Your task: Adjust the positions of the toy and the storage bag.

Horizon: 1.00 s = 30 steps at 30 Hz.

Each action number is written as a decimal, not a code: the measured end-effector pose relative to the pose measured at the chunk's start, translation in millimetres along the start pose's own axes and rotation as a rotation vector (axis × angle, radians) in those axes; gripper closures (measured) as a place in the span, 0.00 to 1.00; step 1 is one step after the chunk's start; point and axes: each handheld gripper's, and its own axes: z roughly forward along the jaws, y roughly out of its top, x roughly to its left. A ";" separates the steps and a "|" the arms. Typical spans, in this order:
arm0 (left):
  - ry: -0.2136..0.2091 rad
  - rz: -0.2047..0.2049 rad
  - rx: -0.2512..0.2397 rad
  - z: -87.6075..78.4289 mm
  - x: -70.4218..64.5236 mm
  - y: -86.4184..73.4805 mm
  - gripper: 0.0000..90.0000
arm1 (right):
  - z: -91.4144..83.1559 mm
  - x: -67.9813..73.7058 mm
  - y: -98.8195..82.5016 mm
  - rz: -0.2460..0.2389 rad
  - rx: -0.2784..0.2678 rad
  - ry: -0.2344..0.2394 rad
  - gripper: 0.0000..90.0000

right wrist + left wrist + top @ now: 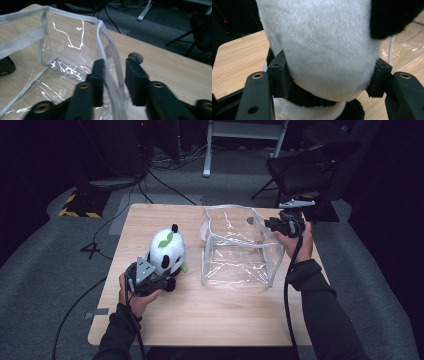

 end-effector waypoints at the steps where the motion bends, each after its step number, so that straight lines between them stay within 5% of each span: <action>1: 0.001 0.001 0.001 0.0 -0.3 0.1 0.39 | -4.8 0.4 0.5 -0.011 -0.014 -0.004 0.71; 6: 0.003 -0.001 0.001 0.2 -0.5 0.1 0.39 | -31.5 -2.7 0.0 -0.027 -0.084 -0.034 0.55; 12: 0.004 -0.003 0.001 0.6 -0.8 0.0 0.38 | -67.4 -13.8 -13.1 -0.048 -0.151 0.016 0.50; 16: 0.002 -0.004 0.002 1.1 -1.0 0.2 0.37 | -82.2 -24.8 -37.1 -0.043 -0.168 0.028 0.44; 22: 0.003 0.001 0.005 2.2 -3.0 0.7 0.36 | -84.5 -26.9 -81.9 -0.090 -0.125 0.041 0.36; 30: -0.001 0.006 0.006 2.6 -3.3 0.4 0.37 | -62.8 -20.2 -144.9 -0.144 -0.012 0.064 0.30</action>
